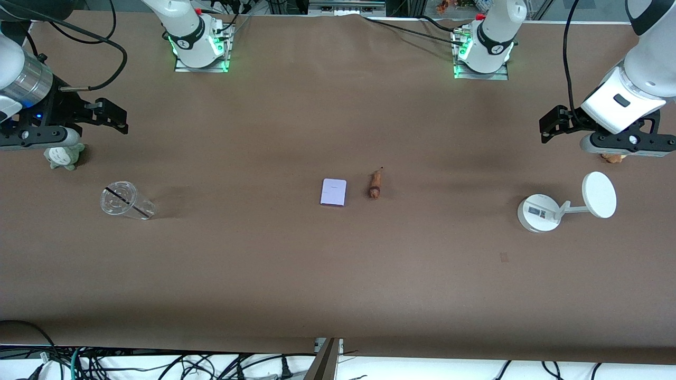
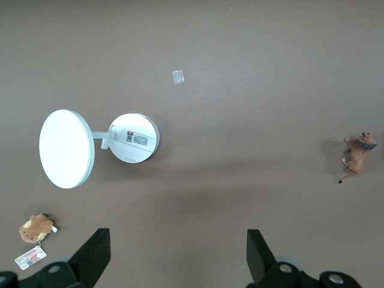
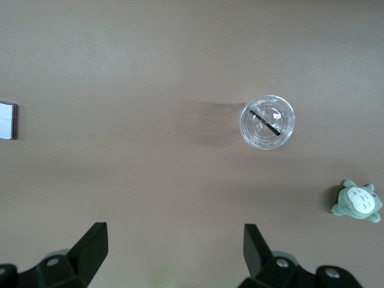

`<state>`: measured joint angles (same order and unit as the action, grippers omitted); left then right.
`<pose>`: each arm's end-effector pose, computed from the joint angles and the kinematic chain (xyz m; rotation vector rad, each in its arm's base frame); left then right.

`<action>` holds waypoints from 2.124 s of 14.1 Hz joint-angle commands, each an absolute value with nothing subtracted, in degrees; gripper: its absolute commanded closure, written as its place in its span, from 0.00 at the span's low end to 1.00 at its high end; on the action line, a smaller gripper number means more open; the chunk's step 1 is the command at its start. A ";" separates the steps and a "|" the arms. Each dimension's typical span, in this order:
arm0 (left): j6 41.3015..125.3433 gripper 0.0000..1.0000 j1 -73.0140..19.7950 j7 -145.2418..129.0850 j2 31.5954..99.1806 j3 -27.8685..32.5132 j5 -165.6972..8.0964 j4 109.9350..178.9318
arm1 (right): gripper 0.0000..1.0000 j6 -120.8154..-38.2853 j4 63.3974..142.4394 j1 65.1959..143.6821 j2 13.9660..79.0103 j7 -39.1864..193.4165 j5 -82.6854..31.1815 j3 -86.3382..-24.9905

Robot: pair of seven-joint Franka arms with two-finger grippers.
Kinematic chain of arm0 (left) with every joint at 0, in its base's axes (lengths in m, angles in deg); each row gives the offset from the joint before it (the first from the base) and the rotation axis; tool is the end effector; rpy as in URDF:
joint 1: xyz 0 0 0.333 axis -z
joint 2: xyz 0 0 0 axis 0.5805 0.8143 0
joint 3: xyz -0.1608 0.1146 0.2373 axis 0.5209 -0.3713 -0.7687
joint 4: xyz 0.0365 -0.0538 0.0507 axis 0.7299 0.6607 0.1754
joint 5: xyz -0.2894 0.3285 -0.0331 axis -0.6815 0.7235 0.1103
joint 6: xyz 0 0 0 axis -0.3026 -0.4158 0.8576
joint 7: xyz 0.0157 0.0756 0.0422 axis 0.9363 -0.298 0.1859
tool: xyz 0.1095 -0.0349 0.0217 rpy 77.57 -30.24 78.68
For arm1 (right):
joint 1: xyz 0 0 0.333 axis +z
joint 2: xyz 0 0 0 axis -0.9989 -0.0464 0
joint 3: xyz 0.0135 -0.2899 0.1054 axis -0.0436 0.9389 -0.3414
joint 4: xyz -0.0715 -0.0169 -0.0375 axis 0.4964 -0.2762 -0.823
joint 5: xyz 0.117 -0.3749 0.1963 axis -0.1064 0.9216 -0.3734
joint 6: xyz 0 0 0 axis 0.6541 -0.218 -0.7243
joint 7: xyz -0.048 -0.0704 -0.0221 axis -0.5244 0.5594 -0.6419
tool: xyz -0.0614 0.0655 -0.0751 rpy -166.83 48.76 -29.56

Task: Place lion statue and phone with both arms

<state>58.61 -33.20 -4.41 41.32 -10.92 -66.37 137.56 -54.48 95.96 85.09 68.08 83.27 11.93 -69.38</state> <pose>0.6067 -0.0701 0.5701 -3.0783 0.1261 0.0464 0.6063 0.0612 0.5709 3.1255 0.1342 -0.0934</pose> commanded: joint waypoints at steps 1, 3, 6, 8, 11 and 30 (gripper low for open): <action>57.39 0.00 -33.29 -3.12 41.00 -11.08 -67.70 136.74 | 0.00 -53.84 94.51 84.97 67.76 82.32 11.53 -69.46; 57.39 0.00 -33.29 -3.12 41.00 -11.08 -67.70 136.74 | 0.00 -53.75 94.51 84.88 67.76 82.24 11.53 -69.46; 57.30 0.00 -33.29 -3.47 41.00 -11.08 -67.70 136.74 | 0.00 -53.84 94.42 84.88 67.41 82.32 11.45 -69.46; 56.69 0.00 -33.29 -3.65 41.00 -11.08 -67.70 136.74 | 0.00 -53.75 93.55 84.88 66.88 82.24 11.27 -69.46; 55.72 0.00 -33.29 -3.56 41.00 -11.08 -67.70 136.74 | 0.00 -53.75 92.93 84.79 66.44 82.32 11.27 -69.46; 67.12 0.00 -23.55 -14.34 53.73 -6.60 -74.99 138.59 | 0.00 -53.14 93.11 85.32 64.85 82.85 11.71 -69.64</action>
<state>63.01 -26.54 -9.96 52.10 -7.09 -74.09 138.56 -54.41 94.44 85.21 65.21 83.23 11.93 -69.38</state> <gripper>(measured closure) 0.000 0.000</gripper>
